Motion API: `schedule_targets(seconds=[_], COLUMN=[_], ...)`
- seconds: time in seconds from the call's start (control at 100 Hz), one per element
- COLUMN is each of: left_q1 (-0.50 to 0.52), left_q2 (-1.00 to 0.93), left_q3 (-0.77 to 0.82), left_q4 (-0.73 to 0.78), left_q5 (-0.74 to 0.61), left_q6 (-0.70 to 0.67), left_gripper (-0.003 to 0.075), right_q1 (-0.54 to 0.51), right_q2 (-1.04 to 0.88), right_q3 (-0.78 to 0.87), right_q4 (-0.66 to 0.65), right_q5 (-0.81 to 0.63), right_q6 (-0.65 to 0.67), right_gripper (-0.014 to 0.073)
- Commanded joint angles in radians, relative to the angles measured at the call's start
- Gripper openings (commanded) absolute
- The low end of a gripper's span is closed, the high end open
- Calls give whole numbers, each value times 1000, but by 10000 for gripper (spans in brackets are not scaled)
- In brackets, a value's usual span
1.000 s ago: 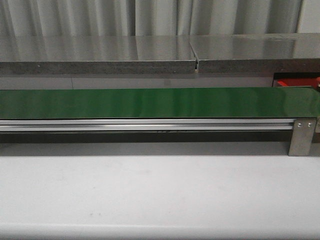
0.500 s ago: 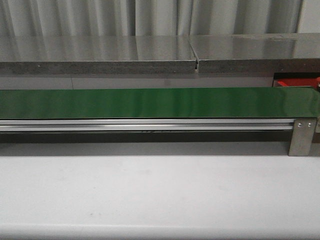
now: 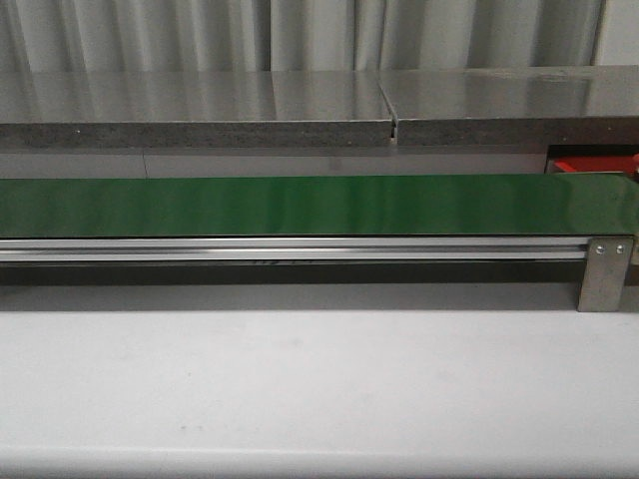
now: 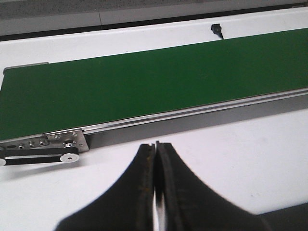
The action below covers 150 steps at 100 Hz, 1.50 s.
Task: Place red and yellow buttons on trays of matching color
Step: 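Lower the yellow button into the yellow tray and open the right gripper, then raise the right gripper away from the trays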
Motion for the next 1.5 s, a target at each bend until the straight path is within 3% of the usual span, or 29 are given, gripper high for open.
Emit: schedule_targets(seconds=[0.0,0.47,0.56,0.69,0.78,1.24,1.38,1.49], left_q1=[-8,-8,-8,-8,-8,-8,-8,-8], left_q2=[-3,-3,-3,-3,-3,-3,-3,-3], left_q3=[-28,-28,-28,-28,-28,-28,-28,-28], left_q4=[-17,-17,-17,-17,-17,-17,-17,-17], left_q5=[-62,-62,-62,-62,-62,-62,-62,-62], left_q6=[-1,-1,-1,-1,-1,-1,-1,-1], left_gripper=[-20,-20,-20,-20,-20,-20,-20,-20], right_q1=[-7,-7,-7,-7,-7,-6,3,26], right_q2=[-4,143,149,149,147,8,-74,-135], right_q3=[-29,-153,-156,-156,-156,-156,-156,-156], right_q4=[24,47,46,44,44,25,12,6], right_q5=[-59,17,20,22,28,90,146,183], right_q6=[-3,-3,-4,-4,-4,-32,-58,-58], right_gripper=[59,92,223,529,596,562,383,141])
